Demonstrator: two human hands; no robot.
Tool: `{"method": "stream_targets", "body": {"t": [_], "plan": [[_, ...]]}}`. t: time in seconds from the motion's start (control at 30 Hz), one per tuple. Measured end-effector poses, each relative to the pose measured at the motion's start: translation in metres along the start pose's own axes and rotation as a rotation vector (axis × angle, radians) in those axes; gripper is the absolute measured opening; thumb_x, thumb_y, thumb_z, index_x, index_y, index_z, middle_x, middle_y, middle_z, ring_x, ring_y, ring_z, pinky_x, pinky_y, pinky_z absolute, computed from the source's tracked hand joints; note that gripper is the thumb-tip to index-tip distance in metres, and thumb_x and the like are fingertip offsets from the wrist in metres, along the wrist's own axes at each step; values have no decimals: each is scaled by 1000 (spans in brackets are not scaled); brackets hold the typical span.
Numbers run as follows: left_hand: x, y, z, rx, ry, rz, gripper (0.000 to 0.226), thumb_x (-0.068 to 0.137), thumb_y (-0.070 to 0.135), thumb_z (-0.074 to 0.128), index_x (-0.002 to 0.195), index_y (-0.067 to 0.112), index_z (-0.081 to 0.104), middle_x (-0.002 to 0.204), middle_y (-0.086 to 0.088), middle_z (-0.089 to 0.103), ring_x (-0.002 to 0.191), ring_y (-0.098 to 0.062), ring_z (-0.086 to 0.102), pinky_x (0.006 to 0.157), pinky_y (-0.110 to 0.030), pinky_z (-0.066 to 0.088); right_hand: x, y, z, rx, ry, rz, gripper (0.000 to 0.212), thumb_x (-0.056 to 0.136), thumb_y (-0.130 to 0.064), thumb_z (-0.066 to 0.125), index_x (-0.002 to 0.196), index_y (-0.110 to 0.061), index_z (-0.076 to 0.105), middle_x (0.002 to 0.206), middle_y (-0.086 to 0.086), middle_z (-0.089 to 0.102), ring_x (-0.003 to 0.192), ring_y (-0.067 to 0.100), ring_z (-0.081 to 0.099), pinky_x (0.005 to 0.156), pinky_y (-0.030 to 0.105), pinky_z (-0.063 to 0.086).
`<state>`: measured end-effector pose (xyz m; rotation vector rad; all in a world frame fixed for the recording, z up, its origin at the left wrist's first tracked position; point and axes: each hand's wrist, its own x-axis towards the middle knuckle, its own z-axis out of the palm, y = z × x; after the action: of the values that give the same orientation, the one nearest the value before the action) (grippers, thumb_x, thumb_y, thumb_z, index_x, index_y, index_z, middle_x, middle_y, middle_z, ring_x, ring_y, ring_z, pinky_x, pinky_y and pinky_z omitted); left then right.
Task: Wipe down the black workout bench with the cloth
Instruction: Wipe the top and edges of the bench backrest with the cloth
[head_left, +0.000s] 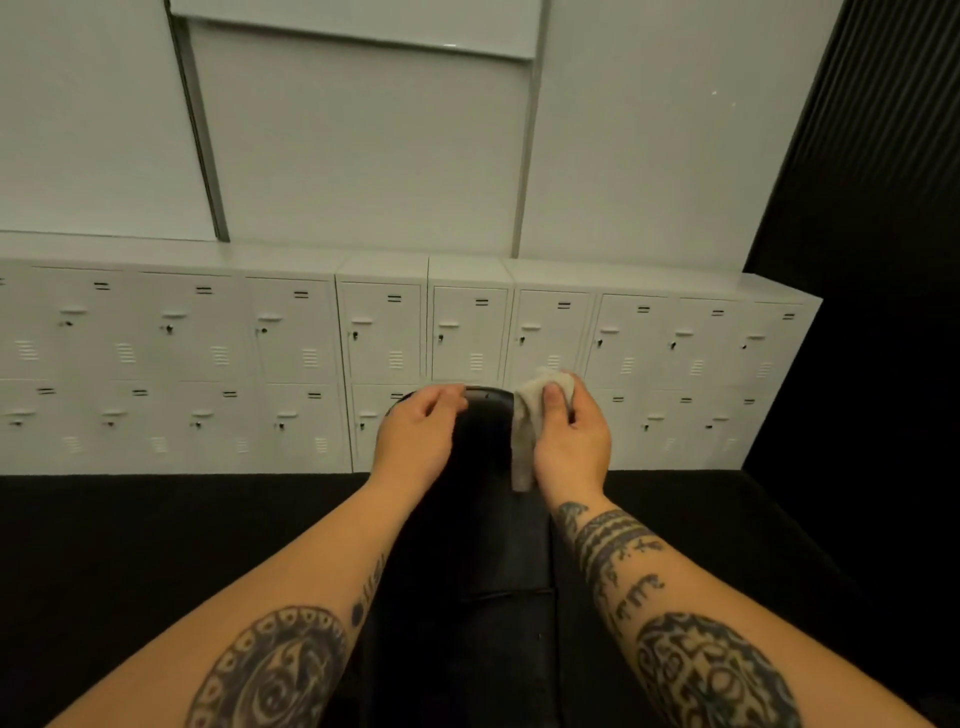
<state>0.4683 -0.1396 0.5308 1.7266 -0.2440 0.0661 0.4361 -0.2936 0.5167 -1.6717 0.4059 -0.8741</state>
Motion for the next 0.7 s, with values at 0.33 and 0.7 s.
{"method": "stream_targets", "body": {"t": [0.33, 0.7], "plan": [[109, -83, 6, 632, -55, -28, 56, 89, 65, 29, 141, 56, 47, 158, 7, 40, 148, -24, 30, 116, -60, 25, 68, 56, 61, -908, -593, -297, 57, 100, -54, 34, 153, -40, 21, 163, -7, 18, 150, 26, 10, 118, 54, 14], [106, -70, 9, 392, 39, -87, 18, 99, 54, 45, 103, 69, 53, 142, 17, 48, 133, -22, 30, 115, -57, 24, 111, 39, 105, -862, -461, -148, 51, 99, -53, 29, 107, -18, 64, 109, 11, 68, 101, 32, 60, 84, 39, 46]]}}
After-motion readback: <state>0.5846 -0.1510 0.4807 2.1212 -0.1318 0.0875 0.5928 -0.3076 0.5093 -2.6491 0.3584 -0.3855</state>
